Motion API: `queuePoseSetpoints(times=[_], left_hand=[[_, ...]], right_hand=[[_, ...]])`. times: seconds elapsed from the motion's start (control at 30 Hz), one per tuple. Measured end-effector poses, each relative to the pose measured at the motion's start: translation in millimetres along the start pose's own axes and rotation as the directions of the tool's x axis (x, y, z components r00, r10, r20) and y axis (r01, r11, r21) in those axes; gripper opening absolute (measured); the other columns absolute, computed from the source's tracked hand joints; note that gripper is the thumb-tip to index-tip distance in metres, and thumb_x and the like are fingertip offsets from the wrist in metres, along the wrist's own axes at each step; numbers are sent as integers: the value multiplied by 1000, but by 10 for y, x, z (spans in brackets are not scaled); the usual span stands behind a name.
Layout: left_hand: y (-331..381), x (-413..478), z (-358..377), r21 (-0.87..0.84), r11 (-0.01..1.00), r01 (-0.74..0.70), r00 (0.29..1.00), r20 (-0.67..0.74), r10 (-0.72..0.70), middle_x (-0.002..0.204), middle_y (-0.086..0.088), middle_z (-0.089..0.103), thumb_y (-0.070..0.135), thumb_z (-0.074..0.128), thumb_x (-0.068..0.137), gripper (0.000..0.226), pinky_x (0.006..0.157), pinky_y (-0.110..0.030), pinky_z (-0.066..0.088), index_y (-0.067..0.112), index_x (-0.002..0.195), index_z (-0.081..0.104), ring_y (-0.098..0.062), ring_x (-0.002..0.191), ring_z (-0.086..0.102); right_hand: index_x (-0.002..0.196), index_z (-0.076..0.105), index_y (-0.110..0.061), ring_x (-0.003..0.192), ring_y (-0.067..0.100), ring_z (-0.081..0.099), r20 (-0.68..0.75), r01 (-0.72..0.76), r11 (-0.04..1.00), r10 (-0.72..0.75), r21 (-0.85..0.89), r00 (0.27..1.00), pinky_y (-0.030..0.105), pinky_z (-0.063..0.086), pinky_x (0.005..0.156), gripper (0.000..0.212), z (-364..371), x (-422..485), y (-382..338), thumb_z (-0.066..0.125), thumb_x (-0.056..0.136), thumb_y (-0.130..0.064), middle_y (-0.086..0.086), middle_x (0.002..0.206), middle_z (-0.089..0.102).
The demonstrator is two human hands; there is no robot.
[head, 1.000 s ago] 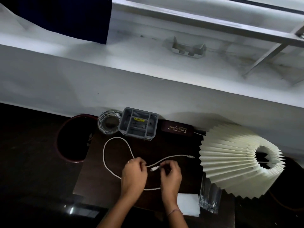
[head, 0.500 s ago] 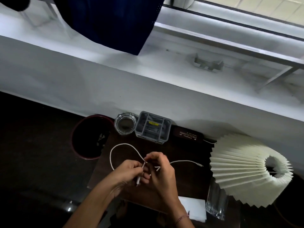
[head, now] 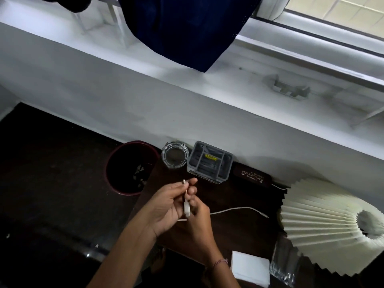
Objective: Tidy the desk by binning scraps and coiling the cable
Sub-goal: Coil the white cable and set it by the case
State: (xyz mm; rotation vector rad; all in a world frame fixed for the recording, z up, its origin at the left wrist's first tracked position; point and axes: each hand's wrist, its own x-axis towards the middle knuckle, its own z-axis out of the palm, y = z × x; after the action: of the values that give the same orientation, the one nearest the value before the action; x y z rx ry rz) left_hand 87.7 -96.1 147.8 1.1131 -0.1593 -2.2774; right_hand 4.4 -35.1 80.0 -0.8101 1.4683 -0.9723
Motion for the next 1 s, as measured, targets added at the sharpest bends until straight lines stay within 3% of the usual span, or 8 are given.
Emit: queuePoseSetpoints(times=[0.13, 0.33, 0.43, 0.5, 0.6, 0.77, 0.9, 1.0], left_hand=[[214, 1, -140, -56, 982, -180, 982, -77, 175, 74, -10, 76, -11, 28, 92, 30, 62, -23, 60, 2, 99, 54, -10, 64, 72], [475, -22, -373, 93, 901, -424, 876, -209, 434, 81, -7, 75, -17, 30, 90, 34, 75, -21, 56, 7, 97, 53, -10, 75, 73], [537, -43, -463, 180, 856, -485, 822, -239, 517, 96, -9, 70, -16, 34, 90, 34, 78, -20, 56, 8, 102, 55, -10, 82, 73], [584, -65, -525, 252, 827, -503, 786, -266, 558, 100, -7, 69, -14, 37, 89, 34, 81, -19, 56, 8, 106, 56, -9, 85, 72], [654, -104, -578, 361, 798, -483, 760, -281, 586, 98, -4, 70, -14, 40, 89, 34, 77, -15, 56, 8, 108, 58, -6, 84, 72], [713, -156, -609, 593, 705, -389, 772, -208, 601, 93, -9, 69, -17, 45, 85, 30, 70, -12, 56, 4, 102, 59, -2, 74, 72], [711, -153, -622, 764, 611, -208, 821, -202, 533, 94, -16, 69, -15, 48, 85, 27, 67, -12, 56, -4, 107, 59, -15, 78, 69], [686, -145, -614, 893, 449, -3, 870, -219, 441, 91, -16, 71, -12, 54, 82, 24, 69, -15, 53, -2, 101, 64, -16, 78, 67]], right_hand=[[106, 62, -32, 101, 14, 62, 46, 77, 987, -71, -139, 996, 30, 51, 90, 32, 196, 58, -80, 52, 90, -6, 6, 107, 66], [117, 62, -21, 86, 11, 59, 123, 236, 903, -205, -359, 971, 23, 48, 76, 29, 420, 182, -241, 55, 90, -13, 0, 93, 62], [115, 64, -17, 84, 12, 58, 160, 278, 871, -232, -406, 959, 21, 47, 73, 27, 530, 253, -347, 55, 90, -11, 3, 91, 60], [113, 65, -15, 80, 8, 56, 184, 308, 846, -252, -435, 950, 12, 43, 70, 24, 607, 287, -409, 56, 90, -14, 0, 90, 59], [110, 67, -16, 76, 2, 53, 178, 335, 799, -284, -499, 942, 5, 40, 65, 22, 687, 302, -481, 59, 90, -19, -2, 89, 61], [102, 70, -17, 83, 10, 65, 148, 340, 720, -318, -605, 937, 23, 54, 72, 21, 685, 265, -560, 64, 85, -27, -1, 95, 71], [98, 68, -21, 80, 15, 65, 199, 348, 602, -302, -719, 932, 32, 54, 67, 19, 611, 207, -605, 62, 83, -32, -2, 90, 69], [96, 62, -25, 77, 14, 65, 225, 378, 572, -322, -728, 920, 34, 54, 64, 19, 523, 187, -691, 64, 80, -34, -3, 87, 70]])
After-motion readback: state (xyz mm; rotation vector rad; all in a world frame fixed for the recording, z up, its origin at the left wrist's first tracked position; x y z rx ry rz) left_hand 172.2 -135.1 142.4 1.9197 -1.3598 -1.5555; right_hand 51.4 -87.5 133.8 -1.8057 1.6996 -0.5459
